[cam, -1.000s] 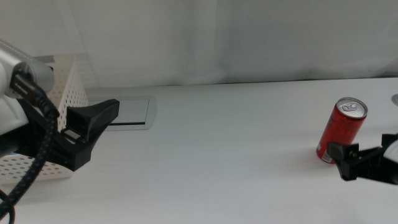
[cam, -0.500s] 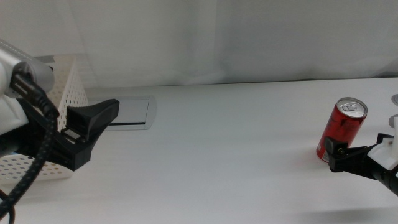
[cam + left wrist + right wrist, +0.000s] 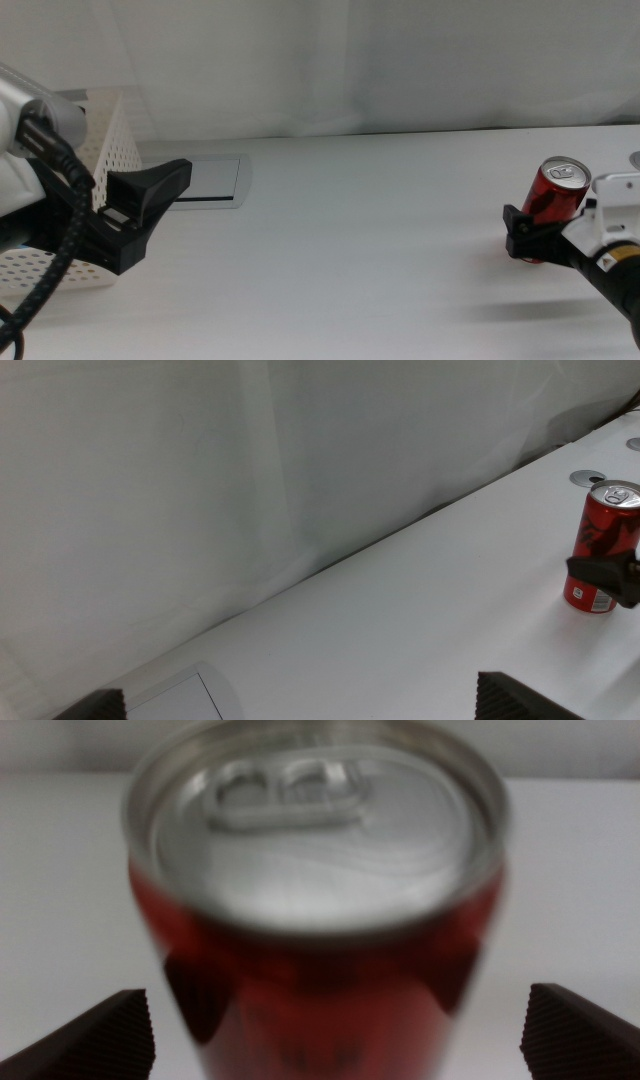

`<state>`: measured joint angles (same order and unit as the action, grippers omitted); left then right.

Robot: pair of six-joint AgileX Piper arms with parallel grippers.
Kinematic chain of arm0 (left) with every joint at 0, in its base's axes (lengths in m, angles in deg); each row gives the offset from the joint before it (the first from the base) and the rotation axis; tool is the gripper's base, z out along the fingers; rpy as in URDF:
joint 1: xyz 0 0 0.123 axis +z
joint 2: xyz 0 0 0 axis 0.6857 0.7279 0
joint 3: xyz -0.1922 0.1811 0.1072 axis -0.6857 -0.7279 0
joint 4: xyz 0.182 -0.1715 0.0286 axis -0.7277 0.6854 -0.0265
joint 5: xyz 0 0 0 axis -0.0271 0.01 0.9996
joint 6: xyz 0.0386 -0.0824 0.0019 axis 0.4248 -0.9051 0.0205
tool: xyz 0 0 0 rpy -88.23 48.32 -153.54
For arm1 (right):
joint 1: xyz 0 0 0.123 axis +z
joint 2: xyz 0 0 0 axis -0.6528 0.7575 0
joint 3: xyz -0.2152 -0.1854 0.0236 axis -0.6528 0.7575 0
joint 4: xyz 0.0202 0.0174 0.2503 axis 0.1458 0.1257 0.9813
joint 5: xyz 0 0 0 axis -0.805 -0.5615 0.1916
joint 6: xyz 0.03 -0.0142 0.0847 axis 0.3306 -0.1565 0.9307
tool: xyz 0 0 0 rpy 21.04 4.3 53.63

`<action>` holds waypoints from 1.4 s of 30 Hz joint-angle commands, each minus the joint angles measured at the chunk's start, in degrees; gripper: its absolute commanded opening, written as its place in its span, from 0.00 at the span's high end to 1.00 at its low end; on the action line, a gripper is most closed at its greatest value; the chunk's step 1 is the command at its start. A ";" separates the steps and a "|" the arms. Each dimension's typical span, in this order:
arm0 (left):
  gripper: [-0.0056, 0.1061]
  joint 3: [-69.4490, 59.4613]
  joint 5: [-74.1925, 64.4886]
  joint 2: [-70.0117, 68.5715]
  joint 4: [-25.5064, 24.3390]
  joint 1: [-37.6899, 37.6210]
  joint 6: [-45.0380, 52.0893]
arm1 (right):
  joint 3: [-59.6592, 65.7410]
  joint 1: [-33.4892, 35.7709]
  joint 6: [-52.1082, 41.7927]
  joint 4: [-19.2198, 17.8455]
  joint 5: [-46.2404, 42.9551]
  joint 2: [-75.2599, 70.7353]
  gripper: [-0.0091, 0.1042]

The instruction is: Use arms to grab the bottles and put them into the dustbin to the left of the table.

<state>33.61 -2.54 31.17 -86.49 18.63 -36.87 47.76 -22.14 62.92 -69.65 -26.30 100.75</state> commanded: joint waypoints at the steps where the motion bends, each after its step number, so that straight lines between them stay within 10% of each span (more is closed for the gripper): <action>1: 0.14 -0.23 0.37 -0.10 0.49 -0.46 -0.43 | -1.71 0.15 -0.64 -0.71 -1.22 1.65 0.01; 14: 0.14 -0.23 0.37 -0.10 0.49 -0.46 -0.43 | -5.16 0.15 -0.16 -0.48 -2.96 6.66 0.11; 18: 0.14 -0.23 0.37 -0.10 0.49 -0.46 -0.43 | -5.64 0.15 -0.16 -0.48 -2.67 6.76 0.42; 21: 0.16 -0.23 0.37 -0.10 0.49 -0.46 -0.43 | -5.76 0.15 -0.16 -0.48 -2.67 6.81 0.92; 22: 0.16 -0.23 0.37 -0.10 0.49 -0.46 -0.43 | -5.76 0.15 -0.05 -0.48 -2.67 6.81 0.94; 42: 0.16 -0.23 0.37 -0.10 0.49 -0.46 -0.43 | -15.22 17.13 2.17 -16.31 8.16 -6.92 0.94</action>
<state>33.61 -2.54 31.17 -86.49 18.63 -36.87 33.38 -7.50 64.77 -84.91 -16.95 93.82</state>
